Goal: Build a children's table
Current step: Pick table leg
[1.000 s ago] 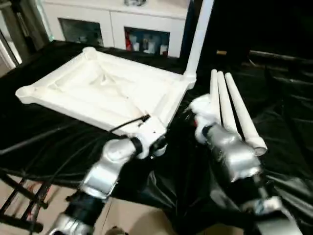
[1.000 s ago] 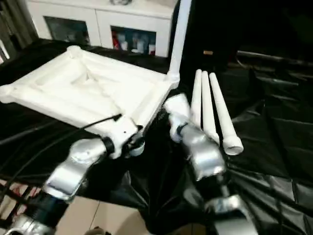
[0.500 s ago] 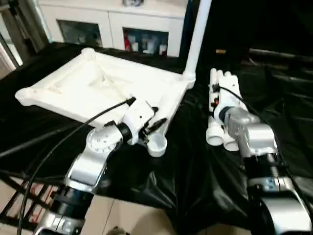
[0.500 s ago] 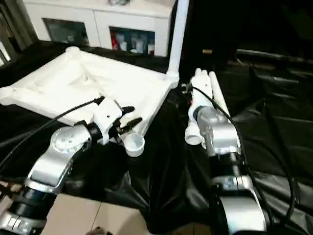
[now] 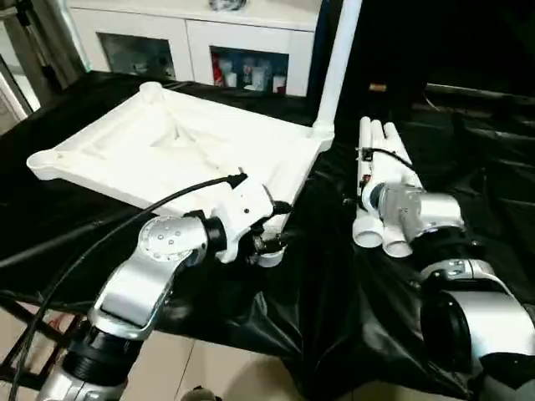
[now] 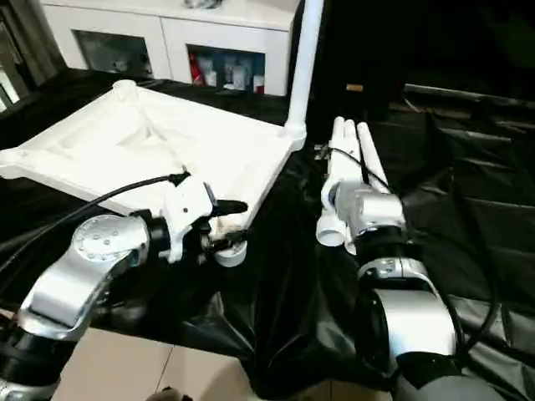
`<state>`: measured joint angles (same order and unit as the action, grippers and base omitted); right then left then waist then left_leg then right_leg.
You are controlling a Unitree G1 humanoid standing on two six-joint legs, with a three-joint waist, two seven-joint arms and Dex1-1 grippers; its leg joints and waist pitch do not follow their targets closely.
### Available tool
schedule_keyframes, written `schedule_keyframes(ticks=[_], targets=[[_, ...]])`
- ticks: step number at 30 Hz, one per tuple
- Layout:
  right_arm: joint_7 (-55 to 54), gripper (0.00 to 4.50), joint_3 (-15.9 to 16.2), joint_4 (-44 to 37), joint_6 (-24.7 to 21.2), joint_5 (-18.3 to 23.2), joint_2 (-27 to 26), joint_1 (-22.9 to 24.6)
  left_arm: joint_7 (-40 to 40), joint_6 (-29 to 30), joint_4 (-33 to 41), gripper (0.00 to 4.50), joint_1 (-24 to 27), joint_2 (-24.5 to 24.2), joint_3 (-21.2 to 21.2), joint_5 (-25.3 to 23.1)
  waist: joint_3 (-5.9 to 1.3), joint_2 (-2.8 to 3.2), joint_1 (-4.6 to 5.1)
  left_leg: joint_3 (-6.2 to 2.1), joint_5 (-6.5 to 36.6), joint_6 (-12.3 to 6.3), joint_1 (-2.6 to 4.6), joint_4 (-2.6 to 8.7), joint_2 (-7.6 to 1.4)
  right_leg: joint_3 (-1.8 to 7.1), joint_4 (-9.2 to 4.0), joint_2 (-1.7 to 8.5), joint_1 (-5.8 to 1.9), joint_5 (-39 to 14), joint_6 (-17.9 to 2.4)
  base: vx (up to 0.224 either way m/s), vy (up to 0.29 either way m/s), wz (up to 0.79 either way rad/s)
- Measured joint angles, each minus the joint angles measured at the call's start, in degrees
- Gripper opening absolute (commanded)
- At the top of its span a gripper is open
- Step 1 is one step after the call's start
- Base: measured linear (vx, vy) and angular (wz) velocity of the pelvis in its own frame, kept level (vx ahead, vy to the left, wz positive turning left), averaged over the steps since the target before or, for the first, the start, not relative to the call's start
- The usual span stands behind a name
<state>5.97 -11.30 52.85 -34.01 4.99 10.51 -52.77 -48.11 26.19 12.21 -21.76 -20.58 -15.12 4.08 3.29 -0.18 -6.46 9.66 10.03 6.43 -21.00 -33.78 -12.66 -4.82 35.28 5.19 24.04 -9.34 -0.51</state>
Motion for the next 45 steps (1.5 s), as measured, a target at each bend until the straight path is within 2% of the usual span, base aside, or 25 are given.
schedule_keyframes(ticks=[9, 13, 14, 17, 22, 45], targets=[[-1.1, 4.50, 0.3, 3.6, 4.6, -0.6, -0.1, -1.3, -1.1, 4.2, 4.7, 3.48, 2.3, -2.5, -0.6, 1.3, 0.11, 0.13, 0.06, -0.02, 0.0, 0.00, 0.00, 0.02, 0.00, -0.02, -0.01, 0.00, 0.01, 0.0, 0.0, 0.000, 0.000, 0.00], [-1.3, 4.50, 0.3, 4.0, 4.9, -0.6, -0.2, -1.7, -1.2, 4.8, 4.9, 3.82, 2.3, -3.4, -0.6, 1.9, 0.31, 0.46, 0.09, -0.03, 0.0, 0.00, -0.01, 0.01, 0.01, -0.03, -0.02, 0.00, 0.00, 0.0, 0.0, 0.000, 0.000, 0.00], [-1.4, 4.50, 0.3, 4.6, 4.9, -0.6, -0.2, -1.9, -1.4, 4.8, 4.9, 3.82, 2.3, -3.6, -0.6, 1.9, 0.32, 0.48, 0.10, -0.03, 0.0, 0.00, -0.01, 0.02, 0.01, -0.04, -0.02, -0.01, 0.01, 0.0, 0.0, 0.000, 0.000, 0.00], [-1.1, 4.50, 0.4, 6.8, 4.0, -0.9, 0.0, -2.9, -1.7, 4.9, 4.9, 4.18, 2.1, -3.9, -0.6, 2.0, 0.36, 0.55, 0.18, -0.03, 0.0, 0.00, -0.01, 0.02, 0.01, -0.05, -0.02, -0.01, 0.01, 0.0, 0.0, 0.000, 0.000, 0.00], [-0.5, 4.50, 0.6, 7.3, 3.5, -0.9, 0.0, -3.3, -1.7, 5.3, 4.9, 4.41, 1.4, -4.1, -0.6, 2.4, 0.36, 0.55, 0.17, -0.04, 0.0, 0.00, 0.01, 0.02, 0.00, -0.05, -0.02, -0.01, -0.01, 0.0, 0.0, 0.000, 0.000, 0.00], [2.6, 4.50, -2.5, 8.1, 3.2, 3.2, 0.1, -4.0, -2.2, 6.4, 5.0, 4.41, 1.3, -5.0, -1.2, 3.6, 0.29, 0.46, 0.10, -0.03, 0.0, 0.00, 0.04, -0.02, -0.01, -0.05, 0.08, -0.01, -0.03, 0.0, -0.1, 0.000, 0.000, 0.00]])
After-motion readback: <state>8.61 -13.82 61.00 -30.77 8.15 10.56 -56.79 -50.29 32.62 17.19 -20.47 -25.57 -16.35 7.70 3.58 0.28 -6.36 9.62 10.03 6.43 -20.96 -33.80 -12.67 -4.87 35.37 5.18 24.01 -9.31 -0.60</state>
